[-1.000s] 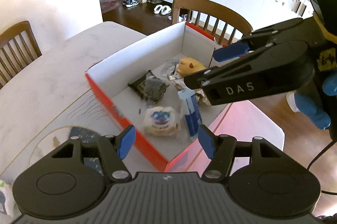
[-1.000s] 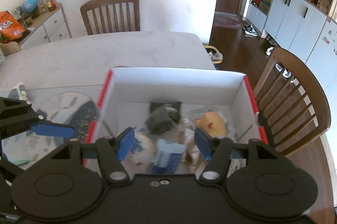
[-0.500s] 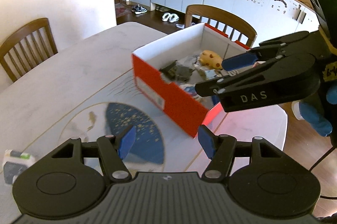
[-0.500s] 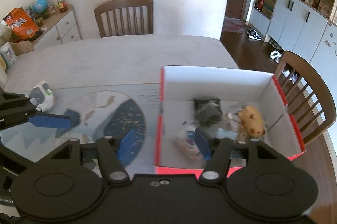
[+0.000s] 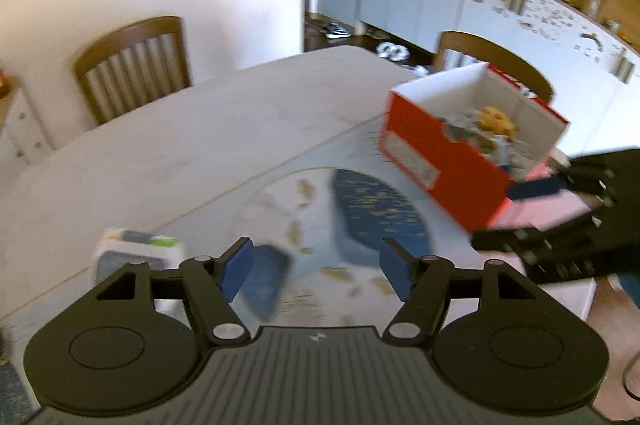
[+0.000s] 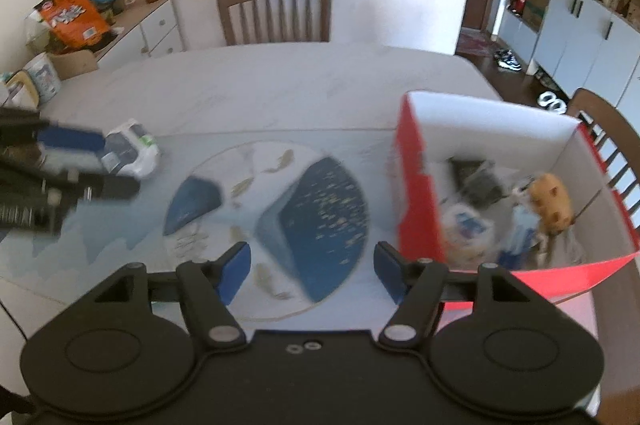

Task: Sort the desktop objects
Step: 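Withdraw both grippers from the shoebox back over the table, then grasp the white-and-green bag with the left gripper while the right grasps the teal toothbrush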

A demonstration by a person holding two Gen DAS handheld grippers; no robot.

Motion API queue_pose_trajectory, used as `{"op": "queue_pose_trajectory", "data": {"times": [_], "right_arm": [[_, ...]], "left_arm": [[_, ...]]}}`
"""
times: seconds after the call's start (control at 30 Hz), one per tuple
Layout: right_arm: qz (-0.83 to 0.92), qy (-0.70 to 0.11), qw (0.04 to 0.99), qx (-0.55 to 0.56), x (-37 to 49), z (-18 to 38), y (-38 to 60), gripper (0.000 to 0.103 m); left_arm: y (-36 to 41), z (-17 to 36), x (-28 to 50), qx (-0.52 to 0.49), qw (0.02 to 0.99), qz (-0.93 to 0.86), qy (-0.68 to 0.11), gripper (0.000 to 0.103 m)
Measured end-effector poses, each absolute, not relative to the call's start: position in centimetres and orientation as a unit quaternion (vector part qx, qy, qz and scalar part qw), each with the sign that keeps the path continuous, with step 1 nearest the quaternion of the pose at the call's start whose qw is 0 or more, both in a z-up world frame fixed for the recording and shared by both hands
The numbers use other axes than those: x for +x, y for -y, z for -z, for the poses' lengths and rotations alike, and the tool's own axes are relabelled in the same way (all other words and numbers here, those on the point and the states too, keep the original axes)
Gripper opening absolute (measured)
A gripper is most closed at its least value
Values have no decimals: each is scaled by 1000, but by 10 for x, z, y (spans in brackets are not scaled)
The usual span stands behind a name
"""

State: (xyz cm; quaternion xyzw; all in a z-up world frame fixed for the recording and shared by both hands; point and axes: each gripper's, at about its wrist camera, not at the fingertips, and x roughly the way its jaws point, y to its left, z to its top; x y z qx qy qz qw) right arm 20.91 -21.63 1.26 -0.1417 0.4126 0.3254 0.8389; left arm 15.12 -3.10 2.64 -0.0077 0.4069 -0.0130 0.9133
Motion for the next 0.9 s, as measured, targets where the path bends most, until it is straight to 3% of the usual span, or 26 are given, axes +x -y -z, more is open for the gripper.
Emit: {"op": "queue_pose_trajectory", "data": {"times": [0.17,0.33,0.47,0.9], "right_arm": [[-345,-423,825,-147,185,4,193,69],[-378,-417,811,-159,160,14,173,79],[-397,-410,803,-171,146,19,159,82],[-402,-426,787,-195,129,62,116,85]], "left_arm": [[4,-17,146,-12,912,-11,-410,77],[-16,-5,143,-15,911,-22,-412,83],[-31,7,141,-18,910,-30,-412,103],[-92,45,152,-10,900,-93,-425,103]]}}
